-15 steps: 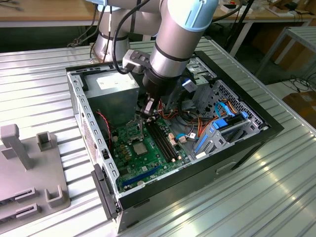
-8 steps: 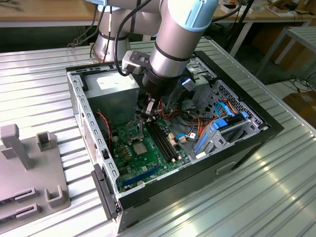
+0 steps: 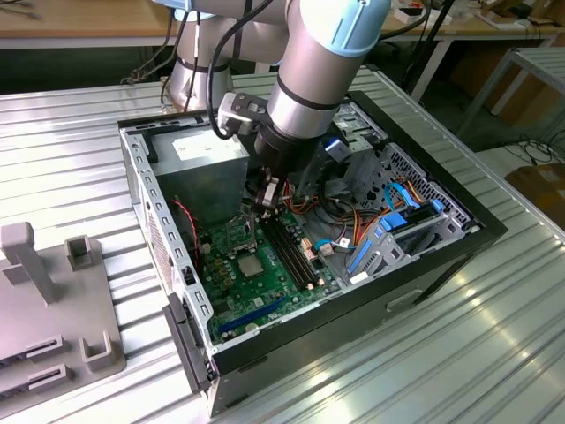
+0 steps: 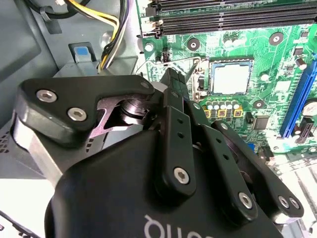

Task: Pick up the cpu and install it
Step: 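Close the cpu cover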

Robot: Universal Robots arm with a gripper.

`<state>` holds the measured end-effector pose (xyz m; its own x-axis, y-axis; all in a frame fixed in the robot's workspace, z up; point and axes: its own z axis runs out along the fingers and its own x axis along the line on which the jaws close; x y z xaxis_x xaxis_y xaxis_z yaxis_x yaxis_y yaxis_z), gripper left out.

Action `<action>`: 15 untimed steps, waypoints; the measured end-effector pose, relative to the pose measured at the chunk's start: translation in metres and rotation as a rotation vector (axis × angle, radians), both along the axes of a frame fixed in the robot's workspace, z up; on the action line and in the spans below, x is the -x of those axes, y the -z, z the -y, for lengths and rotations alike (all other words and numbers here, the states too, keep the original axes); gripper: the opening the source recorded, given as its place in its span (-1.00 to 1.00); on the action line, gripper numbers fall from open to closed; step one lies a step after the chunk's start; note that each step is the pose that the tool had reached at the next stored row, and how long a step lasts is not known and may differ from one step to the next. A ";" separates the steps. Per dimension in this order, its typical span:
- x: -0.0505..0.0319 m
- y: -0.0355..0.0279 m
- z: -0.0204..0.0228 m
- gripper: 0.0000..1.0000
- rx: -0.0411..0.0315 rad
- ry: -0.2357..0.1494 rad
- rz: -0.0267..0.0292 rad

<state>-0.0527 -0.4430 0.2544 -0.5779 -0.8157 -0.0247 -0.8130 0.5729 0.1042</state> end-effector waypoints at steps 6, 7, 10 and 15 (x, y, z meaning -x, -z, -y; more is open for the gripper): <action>0.0000 0.0000 0.0002 -0.76 0.0000 -0.013 0.0000; 0.0000 0.0000 0.0002 -0.76 0.0000 -0.014 0.0000; 0.0000 0.0000 0.0002 -0.76 0.0000 -0.014 0.0000; 0.0000 0.0000 0.0034 -0.76 -0.0002 -0.014 0.0000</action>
<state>-0.0526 -0.4464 0.2543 -0.5663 -0.8238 -0.0248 -0.8210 0.5613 0.1043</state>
